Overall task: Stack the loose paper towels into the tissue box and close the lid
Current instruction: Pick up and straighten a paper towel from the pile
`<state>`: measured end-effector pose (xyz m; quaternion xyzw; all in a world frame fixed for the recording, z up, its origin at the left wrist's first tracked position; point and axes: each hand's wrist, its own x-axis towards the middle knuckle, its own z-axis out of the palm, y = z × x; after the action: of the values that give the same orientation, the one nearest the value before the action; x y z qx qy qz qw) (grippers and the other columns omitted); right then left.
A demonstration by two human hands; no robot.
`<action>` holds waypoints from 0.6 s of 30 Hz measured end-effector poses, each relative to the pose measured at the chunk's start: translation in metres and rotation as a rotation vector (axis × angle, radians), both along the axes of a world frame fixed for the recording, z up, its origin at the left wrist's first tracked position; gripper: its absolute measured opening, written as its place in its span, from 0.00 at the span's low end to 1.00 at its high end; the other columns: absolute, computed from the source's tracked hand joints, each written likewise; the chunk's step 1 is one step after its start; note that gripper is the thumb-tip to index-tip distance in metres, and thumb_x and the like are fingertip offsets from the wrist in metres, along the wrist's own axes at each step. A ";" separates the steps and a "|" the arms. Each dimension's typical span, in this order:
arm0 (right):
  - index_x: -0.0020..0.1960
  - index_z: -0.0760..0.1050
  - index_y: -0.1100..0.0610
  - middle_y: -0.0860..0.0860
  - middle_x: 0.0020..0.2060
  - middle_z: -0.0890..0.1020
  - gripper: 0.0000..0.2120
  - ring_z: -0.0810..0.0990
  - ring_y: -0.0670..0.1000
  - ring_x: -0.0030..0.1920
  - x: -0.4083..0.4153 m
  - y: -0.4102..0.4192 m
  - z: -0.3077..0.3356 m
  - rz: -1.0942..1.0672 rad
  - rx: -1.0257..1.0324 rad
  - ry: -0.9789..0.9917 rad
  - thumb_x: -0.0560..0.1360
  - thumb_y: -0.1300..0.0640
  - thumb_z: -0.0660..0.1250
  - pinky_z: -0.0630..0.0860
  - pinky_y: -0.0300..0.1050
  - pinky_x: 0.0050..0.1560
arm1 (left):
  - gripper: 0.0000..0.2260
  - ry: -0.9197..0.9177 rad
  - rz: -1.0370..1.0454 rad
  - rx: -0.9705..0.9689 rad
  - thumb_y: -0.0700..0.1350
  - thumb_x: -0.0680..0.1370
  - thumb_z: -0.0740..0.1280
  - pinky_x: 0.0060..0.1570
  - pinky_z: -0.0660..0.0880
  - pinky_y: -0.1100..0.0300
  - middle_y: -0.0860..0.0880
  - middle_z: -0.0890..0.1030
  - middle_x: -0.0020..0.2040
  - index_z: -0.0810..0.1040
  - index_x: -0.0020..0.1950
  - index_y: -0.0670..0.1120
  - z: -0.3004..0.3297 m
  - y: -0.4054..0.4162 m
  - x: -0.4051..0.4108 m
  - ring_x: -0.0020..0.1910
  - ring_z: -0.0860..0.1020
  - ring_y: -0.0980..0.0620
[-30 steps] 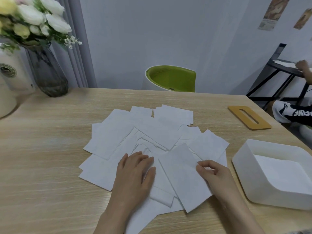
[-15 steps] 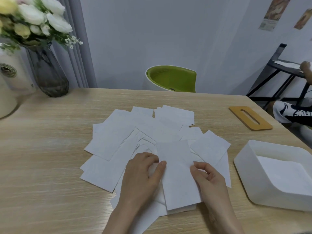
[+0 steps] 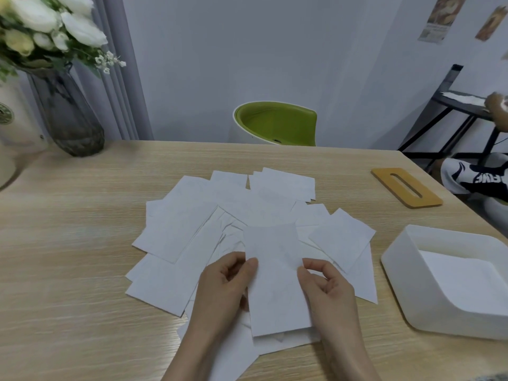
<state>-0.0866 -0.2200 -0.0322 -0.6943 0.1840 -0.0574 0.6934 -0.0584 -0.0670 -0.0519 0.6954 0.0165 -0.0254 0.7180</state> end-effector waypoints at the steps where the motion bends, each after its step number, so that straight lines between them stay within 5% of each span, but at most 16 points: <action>1: 0.47 0.77 0.57 0.54 0.31 0.84 0.02 0.81 0.45 0.29 0.001 0.001 -0.001 0.006 -0.012 -0.002 0.77 0.62 0.66 0.73 0.33 0.27 | 0.09 0.007 -0.012 -0.012 0.42 0.79 0.67 0.27 0.69 0.64 0.49 0.80 0.31 0.83 0.40 0.47 -0.001 0.000 0.000 0.29 0.75 0.55; 4: 0.45 0.78 0.55 0.52 0.27 0.82 0.03 0.77 0.44 0.27 0.003 0.001 -0.006 0.029 -0.088 -0.011 0.77 0.61 0.66 0.71 0.33 0.27 | 0.09 0.036 -0.033 -0.052 0.43 0.80 0.66 0.34 0.69 0.58 0.39 0.79 0.35 0.83 0.42 0.45 -0.005 0.001 0.001 0.33 0.75 0.51; 7: 0.46 0.78 0.48 0.45 0.32 0.81 0.03 0.77 0.43 0.33 0.010 -0.013 -0.015 -0.025 -0.377 -0.049 0.75 0.56 0.68 0.72 0.38 0.35 | 0.08 0.070 -0.004 -0.098 0.44 0.80 0.66 0.38 0.69 0.51 0.30 0.78 0.42 0.83 0.44 0.44 -0.011 0.005 0.002 0.37 0.75 0.46; 12: 0.59 0.74 0.49 0.40 0.52 0.75 0.14 0.68 0.47 0.58 0.031 -0.052 -0.020 -0.053 -1.011 -0.072 0.75 0.52 0.68 0.63 0.41 0.51 | 0.11 0.052 0.021 -0.056 0.42 0.81 0.63 0.41 0.73 0.50 0.44 0.85 0.42 0.83 0.46 0.55 -0.016 0.009 0.005 0.40 0.81 0.46; 18: 0.65 0.73 0.48 0.45 0.61 0.76 0.18 0.65 0.50 0.64 0.054 -0.071 -0.026 -0.008 -1.280 0.042 0.77 0.45 0.64 0.55 0.45 0.54 | 0.13 0.074 0.053 -0.054 0.40 0.82 0.61 0.54 0.76 0.42 0.48 0.86 0.46 0.83 0.50 0.55 -0.019 0.009 0.007 0.49 0.83 0.44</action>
<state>-0.0328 -0.2913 -0.0580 -0.9712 0.1294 -0.1451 0.1378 -0.0515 -0.0576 -0.0714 0.6735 0.0611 -0.0325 0.7360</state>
